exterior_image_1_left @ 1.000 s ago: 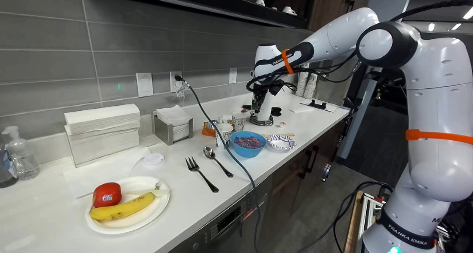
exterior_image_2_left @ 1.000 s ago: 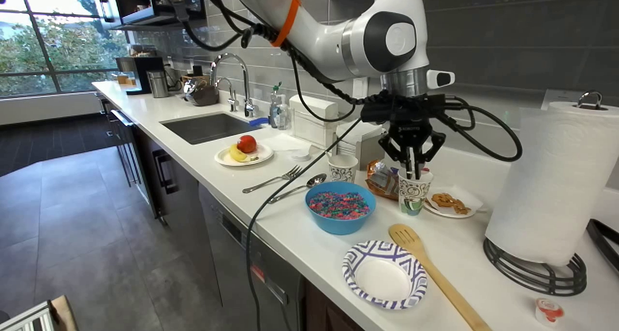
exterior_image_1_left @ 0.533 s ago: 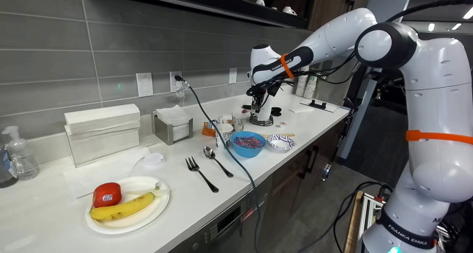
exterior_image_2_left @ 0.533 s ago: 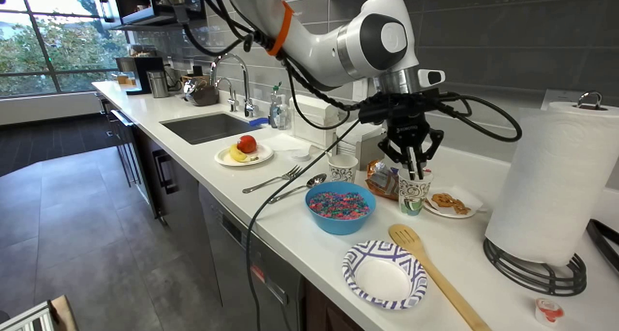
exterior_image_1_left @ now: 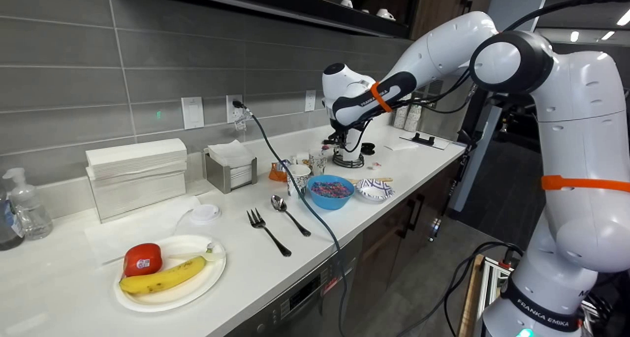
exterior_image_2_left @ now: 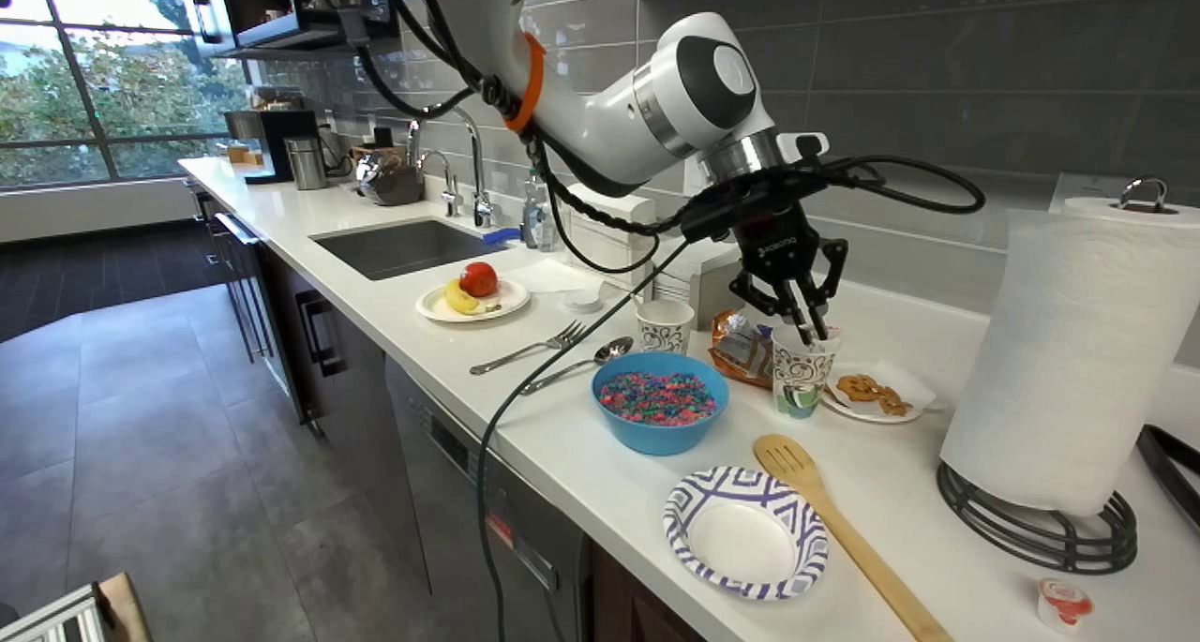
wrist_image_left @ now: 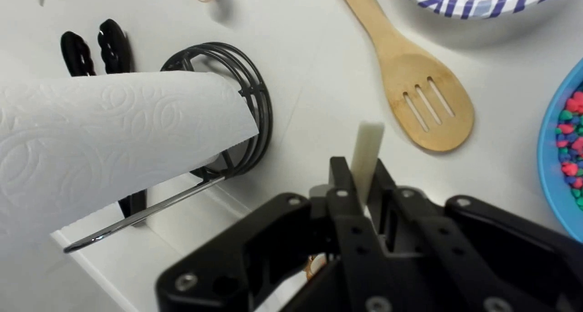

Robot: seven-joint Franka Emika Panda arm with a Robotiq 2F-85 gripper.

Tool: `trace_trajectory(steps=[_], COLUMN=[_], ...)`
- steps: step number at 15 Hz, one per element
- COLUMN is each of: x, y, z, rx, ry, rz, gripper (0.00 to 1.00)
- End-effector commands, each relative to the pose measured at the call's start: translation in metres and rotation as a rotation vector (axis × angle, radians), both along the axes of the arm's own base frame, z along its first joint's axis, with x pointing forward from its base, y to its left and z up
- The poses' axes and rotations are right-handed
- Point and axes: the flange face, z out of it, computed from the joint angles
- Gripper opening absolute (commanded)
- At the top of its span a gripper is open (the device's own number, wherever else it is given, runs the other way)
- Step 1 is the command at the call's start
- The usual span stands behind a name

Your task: Use the white spoon to put some cereal from the blue bowl inside the coffee cup on the right.

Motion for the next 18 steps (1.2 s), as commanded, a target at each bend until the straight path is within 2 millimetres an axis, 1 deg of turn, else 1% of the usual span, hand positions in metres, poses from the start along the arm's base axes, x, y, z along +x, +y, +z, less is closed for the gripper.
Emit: trace_trajectory(steps=[1, 6, 9, 12, 16, 18], x=[0.006, 0.013, 0.016, 0.016, 0.017, 0.017], y=[0.019, 0.060, 0.080, 0.089, 0.094, 0.095], z=[-0.010, -0.024, -0.033, -0.040, -0.042, -0.042], rx=[-0.108, -0.243, -0.315, -0.360, -0.424, -0.421], ry=[0.028, 0.021, 0.008, -0.006, -0.036, -0.039], rz=[-0.012, 0.007, 0.010, -0.003, -0.024, -0.040], gripper=[0.03, 0.03, 0.03, 0.03, 0.03, 0.03])
